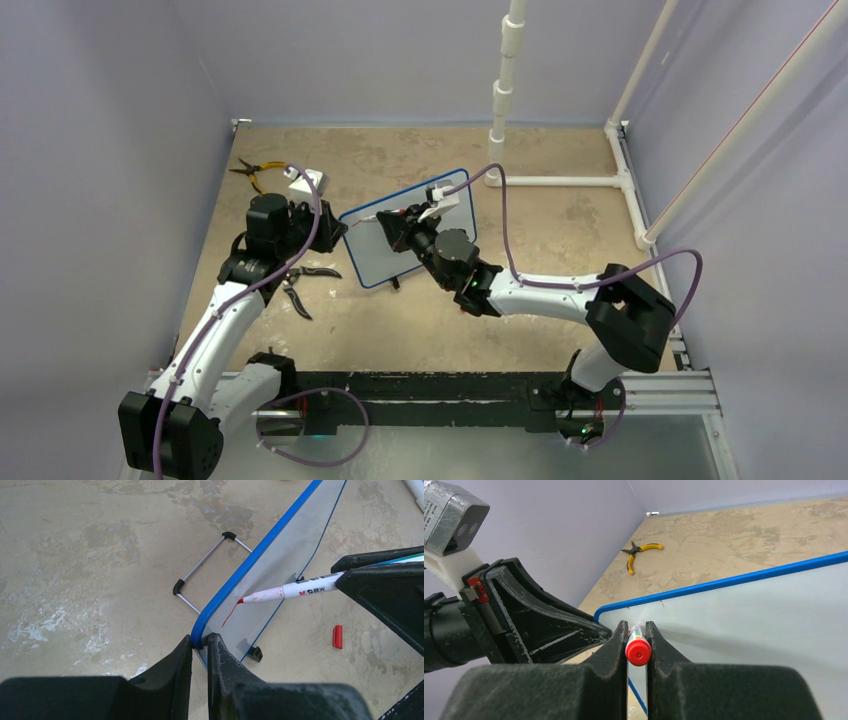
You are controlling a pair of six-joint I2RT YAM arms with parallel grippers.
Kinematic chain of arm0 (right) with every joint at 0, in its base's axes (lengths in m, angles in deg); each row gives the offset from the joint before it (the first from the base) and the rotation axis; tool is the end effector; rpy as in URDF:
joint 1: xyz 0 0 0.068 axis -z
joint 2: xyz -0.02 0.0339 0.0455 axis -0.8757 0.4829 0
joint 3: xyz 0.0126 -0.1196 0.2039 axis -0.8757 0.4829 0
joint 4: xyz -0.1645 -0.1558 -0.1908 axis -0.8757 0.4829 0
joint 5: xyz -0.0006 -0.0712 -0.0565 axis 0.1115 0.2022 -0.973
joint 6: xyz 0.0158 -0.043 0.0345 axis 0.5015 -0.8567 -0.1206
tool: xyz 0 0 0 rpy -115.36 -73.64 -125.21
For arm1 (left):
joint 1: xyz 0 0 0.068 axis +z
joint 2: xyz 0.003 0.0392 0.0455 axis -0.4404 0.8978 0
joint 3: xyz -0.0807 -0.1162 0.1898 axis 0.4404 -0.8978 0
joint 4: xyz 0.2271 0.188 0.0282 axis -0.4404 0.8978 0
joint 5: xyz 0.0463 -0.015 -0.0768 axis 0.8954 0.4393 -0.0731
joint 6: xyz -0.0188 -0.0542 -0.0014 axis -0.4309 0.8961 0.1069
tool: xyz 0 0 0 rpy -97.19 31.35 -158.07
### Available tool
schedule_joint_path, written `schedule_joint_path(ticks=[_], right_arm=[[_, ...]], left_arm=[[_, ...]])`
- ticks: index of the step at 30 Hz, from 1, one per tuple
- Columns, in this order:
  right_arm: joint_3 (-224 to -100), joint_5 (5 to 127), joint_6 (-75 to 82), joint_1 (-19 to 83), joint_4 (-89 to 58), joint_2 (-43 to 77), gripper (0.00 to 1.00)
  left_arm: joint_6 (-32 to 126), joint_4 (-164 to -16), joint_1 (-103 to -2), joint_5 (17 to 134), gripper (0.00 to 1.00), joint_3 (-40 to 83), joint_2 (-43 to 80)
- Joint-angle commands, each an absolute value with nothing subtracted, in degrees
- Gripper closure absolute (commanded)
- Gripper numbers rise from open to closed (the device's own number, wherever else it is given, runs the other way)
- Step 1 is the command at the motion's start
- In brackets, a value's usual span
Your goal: Write a sentence on the whiteboard
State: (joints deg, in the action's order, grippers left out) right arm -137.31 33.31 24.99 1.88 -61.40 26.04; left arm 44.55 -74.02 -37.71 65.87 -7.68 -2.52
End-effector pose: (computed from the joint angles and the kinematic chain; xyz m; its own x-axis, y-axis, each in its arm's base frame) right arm 0.2127 0.3239 0.2197 -0.2196 0.4726 -0.8535 -0.5190 0.6842 0.5124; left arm 0.2698 -0.0681 0.2517 -0.4851 -0.0489 -0.8731 0.3947 0.8787 -0.2686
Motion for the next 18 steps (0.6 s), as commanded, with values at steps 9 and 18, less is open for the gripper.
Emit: schedule_joint_path(ticks=[9, 18], right_arm=[[-134.19, 35.13, 21.93, 2.06, -65.65, 21.0, 1.0], [-136.13, 41.51, 19.97, 1.97, -66.6, 23.04, 1.0]], left_arm=[[43.33, -75.64, -37.35, 65.79, 1.0, -7.44, -2.46], [43.33, -75.58, -37.26, 65.86, 1.0, -7.44, -2.41]])
